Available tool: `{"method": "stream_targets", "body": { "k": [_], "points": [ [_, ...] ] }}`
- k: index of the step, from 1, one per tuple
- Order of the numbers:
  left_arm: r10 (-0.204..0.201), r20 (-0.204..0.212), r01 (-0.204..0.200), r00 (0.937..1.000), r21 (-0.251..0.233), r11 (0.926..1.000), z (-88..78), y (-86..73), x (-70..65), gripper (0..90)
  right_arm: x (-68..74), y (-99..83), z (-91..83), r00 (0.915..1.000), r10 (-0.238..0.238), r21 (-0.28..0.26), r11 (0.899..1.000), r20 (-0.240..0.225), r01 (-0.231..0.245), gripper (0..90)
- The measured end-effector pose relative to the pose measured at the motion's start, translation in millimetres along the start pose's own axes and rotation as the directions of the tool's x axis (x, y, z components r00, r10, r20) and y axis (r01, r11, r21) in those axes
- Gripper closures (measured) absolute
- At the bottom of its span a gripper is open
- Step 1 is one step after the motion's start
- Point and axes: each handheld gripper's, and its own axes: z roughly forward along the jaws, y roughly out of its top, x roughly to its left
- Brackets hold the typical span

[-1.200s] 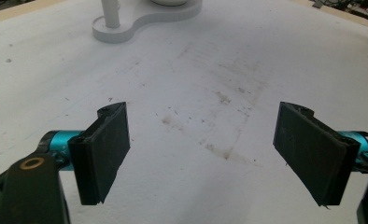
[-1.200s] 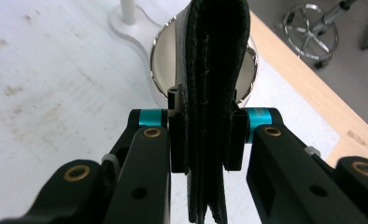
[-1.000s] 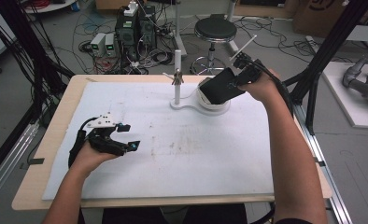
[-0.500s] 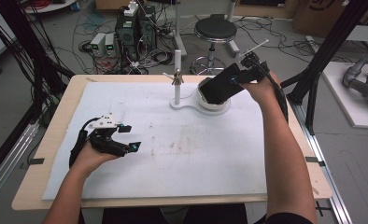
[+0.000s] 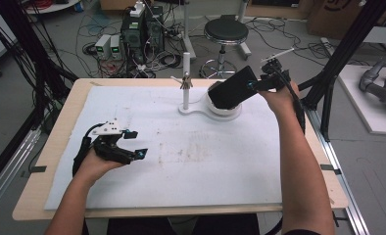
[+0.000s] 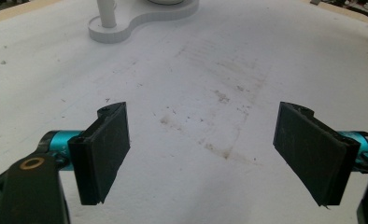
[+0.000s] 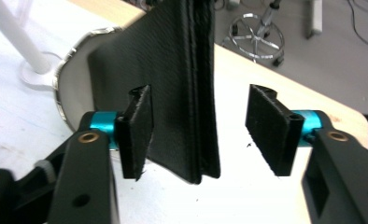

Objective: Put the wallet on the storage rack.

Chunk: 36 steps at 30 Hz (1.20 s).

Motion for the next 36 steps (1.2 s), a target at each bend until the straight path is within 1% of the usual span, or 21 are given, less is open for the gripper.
{"method": "stream_targets", "body": {
  "k": [3, 4, 5, 6, 10, 13, 15, 17, 19, 20, 21, 22, 23, 25, 26, 27, 28, 29, 31, 35, 36],
  "points": [
    [0.000, -0.005, 0.000, 1.0000, -0.004, 1.0000, -0.6, 0.3, -0.1, 18.6, 3.6, -0.4, -11.5, 0.9999, -0.008, -0.034, 0.999, -0.009, 0.008, 38.1],
    [0.002, -0.006, -0.002, 1.0000, -0.008, 1.0000, -0.9, 0.5, -0.3, 18.6, 6.0, -1.2, -20.3, 0.9998, -0.018, -0.060, 0.998, -0.011, 0.017, 36.7],
    [0.002, -0.005, -0.002, 1.0000, -0.011, 0.9999, -1.4, 0.7, -0.7, 18.6, 6.0, -1.2, -20.3, 0.9998, -0.018, -0.060, 0.998, -0.011, 0.017, 36.7],
    [0.001, -0.008, -0.001, 1.0000, -0.015, 0.9999, -2.0, 1.0, -1.4, 18.6, 7.4, -1.8, -25.3, 0.9998, -0.016, -0.073, 0.997, -0.012, 0.015, 35.9],
    [0.007, -0.028, -0.008, 0.9996, -0.018, 0.9998, -4.4, 3.4, -2.9, 18.6, 11.6, -8.4, -44.3, 0.9994, -0.020, -0.132, 0.991, -0.026, 0.017, 30.6],
    [0.012, -0.047, -0.013, 0.9988, -0.025, 0.9996, -7.2, 4.9, -3.4, 18.6, 14.9, -16.2, -57.4, 0.9985, -0.027, -0.166, 0.986, -0.047, 0.019, 28.6],
    [0.010, -0.056, -0.012, 0.9984, -0.038, 0.9992, -8.6, 5.6, -4.5, 18.6, 16.8, -24.1, -66.5, 0.9973, -0.024, -0.220, 0.975, -0.069, 0.009, 28.3],
    [0.015, -0.059, -0.017, 0.9981, -0.047, 0.9988, -10.2, 6.2, -5.1, 18.6, 17.3, -33.5, -73.6, 0.9946, -0.008, -0.259, 0.966, -0.103, -0.019, 26.6],
    [0.018, -0.067, -0.022, 0.9976, -0.057, 0.9981, -12.1, 6.6, -6.1, 18.6, 19.1, -43.4, -78.5, 0.9926, 0.000, -0.275, 0.961, -0.121, -0.034, 25.7],
    [0.019, -0.069, -0.023, 0.9975, -0.058, 0.9981, -13.1, 6.6, -6.2, 18.6, 19.9, -49.2, -80.5, 0.9915, 0.001, -0.292, 0.956, -0.130, -0.039, 25.2],
    [0.024, -0.075, -0.028, 0.9969, -0.054, 0.9982, -14.1, 6.5, -6.2, 18.6, 20.5, -54.7, -82.1, 0.9897, 0.004, -0.302, 0.952, -0.143, -0.048, 24.3],
    [0.031, -0.087, -0.035, 0.9957, -0.052, 0.9981, -14.6, 5.9, -7.0, 18.6, 21.5, -59.6, -83.3, 0.9881, 0.005, -0.307, 0.950, -0.154, -0.052, 23.1],
    [0.034, -0.093, -0.038, 0.9951, -0.049, 0.9980, -15.3, 5.3, -7.3, 18.6, 23.6, -66.9, -84.5, 0.9868, -0.006, -0.333, 0.941, -0.162, -0.049, 22.1],
    [0.030, -0.091, -0.035, 0.9954, -0.058, 0.9977, -16.9, 3.6, -6.3, 18.6, 27.5, -75.3, -86.5, 0.9835, -0.017, -0.353, 0.934, -0.180, -0.049, 21.3],
    [0.030, -0.094, -0.036, 0.9951, -0.061, 0.9975, -17.5, 3.3, -6.1, 18.6, 31.1, -81.6, -88.2, 0.9819, -0.027, -0.382, 0.923, -0.187, -0.048, 21.3],
    [0.034, -0.098, -0.041, 0.9946, -0.065, 0.9970, -18.5, 3.0, -5.4, 18.6, 32.7, -85.1, -88.9, 0.9809, -0.037, -0.397, 0.917, -0.191, -0.043, 21.3],
    [0.029, -0.101, -0.037, 0.9945, -0.079, 0.9962, -18.9, 2.8, -5.7, 18.6, 35.4, -89.2, -89.7, 0.9786, -0.039, -0.403, 0.914, -0.202, -0.047, 21.2],
    [0.031, -0.105, -0.040, 0.9940, -0.082, 0.9958, -19.8, 2.9, -5.2, 18.6, 37.7, -93.4, -90.2, 0.9773, -0.044, -0.413, 0.909, -0.207, -0.047, 21.2],
    [0.028, -0.112, -0.038, 0.9933, -0.087, 0.9955, -20.5, 2.7, -4.9, 18.6, 43.1, -102.5, -90.3, 0.9726, -0.044, -0.437, 0.897, -0.228, -0.062, 21.2],
    [0.017, -0.118, -0.029, 0.9928, -0.096, 0.9950, -21.0, 1.1, -3.0, 18.6, 53.0, -125.0, -84.0, 0.9614, -0.045, -0.457, 0.885, -0.271, -0.087, 20.8],
    [0.016, -0.117, -0.028, 0.9930, -0.100, 0.9946, -20.9, 0.9, -2.5, 18.6, 55.3, -131.5, -81.2, 0.9585, -0.043, -0.457, 0.885, -0.282, -0.094, 20.7]
  ]
}}
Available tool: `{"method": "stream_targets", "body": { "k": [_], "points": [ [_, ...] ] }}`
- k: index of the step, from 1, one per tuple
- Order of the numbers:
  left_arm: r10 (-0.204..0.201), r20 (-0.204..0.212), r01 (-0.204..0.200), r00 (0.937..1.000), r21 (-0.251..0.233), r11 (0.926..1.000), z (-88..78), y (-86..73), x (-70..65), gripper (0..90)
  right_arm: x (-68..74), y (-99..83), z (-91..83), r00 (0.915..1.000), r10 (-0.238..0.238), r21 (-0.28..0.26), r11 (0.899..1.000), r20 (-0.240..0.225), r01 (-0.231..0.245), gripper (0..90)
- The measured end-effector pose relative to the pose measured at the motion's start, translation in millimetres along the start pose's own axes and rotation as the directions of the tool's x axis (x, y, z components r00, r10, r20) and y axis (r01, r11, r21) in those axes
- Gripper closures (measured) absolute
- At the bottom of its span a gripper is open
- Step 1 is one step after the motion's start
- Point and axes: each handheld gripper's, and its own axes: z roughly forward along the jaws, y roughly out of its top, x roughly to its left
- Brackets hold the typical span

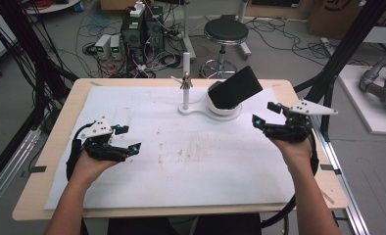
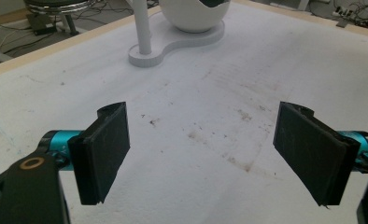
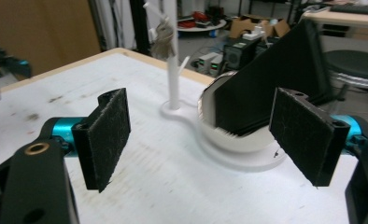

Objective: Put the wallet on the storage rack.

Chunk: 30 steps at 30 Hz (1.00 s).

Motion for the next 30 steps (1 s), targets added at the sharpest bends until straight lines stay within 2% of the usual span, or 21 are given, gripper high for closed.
{"method": "stream_targets", "body": {
  "k": [6, 8, 12, 19, 30],
  "points": [
    [-0.016, 0.018, 0.017, 0.9997, -0.062, 0.9979, 0.5, -0.6, -0.3, 18.1, 5.6, -40.3, 4.5, 0.9988, 0.029, 0.027, 0.999, -0.039, -0.028, 20.1],
    [-0.015, 0.021, 0.017, 0.9997, -0.069, 0.9974, 1.7, -0.8, -1.1, 18.0, 4.7, -47.2, 7.4, 0.9986, 0.036, 0.053, 0.998, -0.039, -0.034, 20.1],
    [-0.012, 0.025, 0.013, 0.9996, -0.073, 0.9973, 3.3, -2.1, -1.2, 17.8, 5.3, -57.4, 9.0, 0.9991, 0.033, 0.055, 0.998, -0.025, -0.031, 20.1],
    [-0.022, 0.039, 0.025, 0.9990, -0.076, 0.9968, 3.6, -4.9, -0.8, 17.8, 3.4, -68.6, 12.6, 0.9993, 0.037, 0.089, 0.995, -0.011, -0.036, 20.1],
    [-0.029, 0.030, 0.031, 0.9992, -0.075, 0.9967, 3.7, -5.5, -0.1, 17.8, 5.9, -72.8, 17.8, 0.9998, 0.016, 0.121, 0.993, -0.008, -0.015, 20.1]
  ]
}}
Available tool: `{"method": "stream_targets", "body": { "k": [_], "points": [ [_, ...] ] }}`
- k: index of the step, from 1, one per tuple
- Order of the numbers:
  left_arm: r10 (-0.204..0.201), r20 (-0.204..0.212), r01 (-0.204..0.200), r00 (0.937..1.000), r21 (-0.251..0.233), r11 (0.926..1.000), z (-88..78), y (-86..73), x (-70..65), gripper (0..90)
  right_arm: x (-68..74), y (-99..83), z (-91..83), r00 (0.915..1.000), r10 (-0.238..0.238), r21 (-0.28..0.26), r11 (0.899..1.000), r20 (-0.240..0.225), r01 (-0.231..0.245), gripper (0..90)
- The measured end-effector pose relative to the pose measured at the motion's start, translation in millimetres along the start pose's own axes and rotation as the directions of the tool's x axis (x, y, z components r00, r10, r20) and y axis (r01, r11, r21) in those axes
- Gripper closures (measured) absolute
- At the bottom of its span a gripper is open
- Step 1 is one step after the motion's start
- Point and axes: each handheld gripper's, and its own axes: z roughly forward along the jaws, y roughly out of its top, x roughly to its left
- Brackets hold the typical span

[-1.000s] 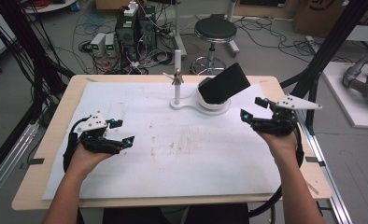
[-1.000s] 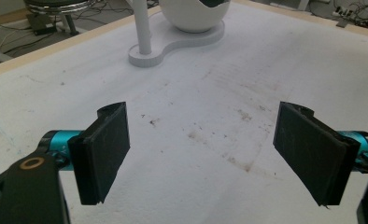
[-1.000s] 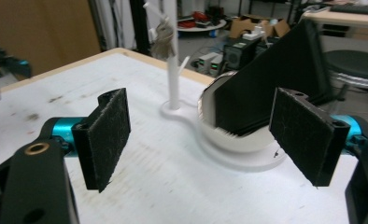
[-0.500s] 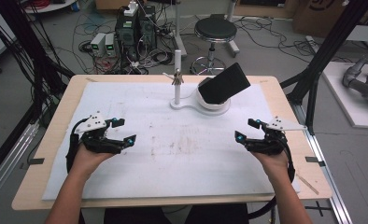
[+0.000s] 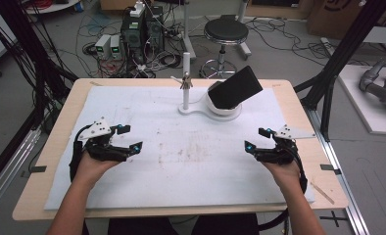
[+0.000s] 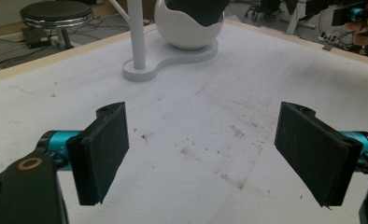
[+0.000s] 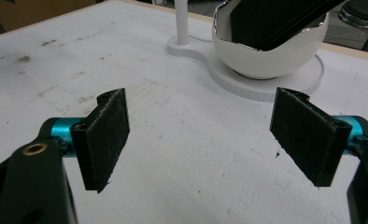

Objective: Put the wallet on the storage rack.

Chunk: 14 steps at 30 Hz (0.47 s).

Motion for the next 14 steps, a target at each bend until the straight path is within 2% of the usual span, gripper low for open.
{"method": "stream_targets", "body": {
  "k": [14],
  "points": [
    [-0.009, -0.007, 0.009, 0.9999, 0.003, 1.0000, -2.6, -1.3, 3.4, 17.8, -1.5, -0.3, 0.1, 1.0000, 0.001, -0.006, 1.000, 0.004, -0.001, 20.1]
  ]
}}
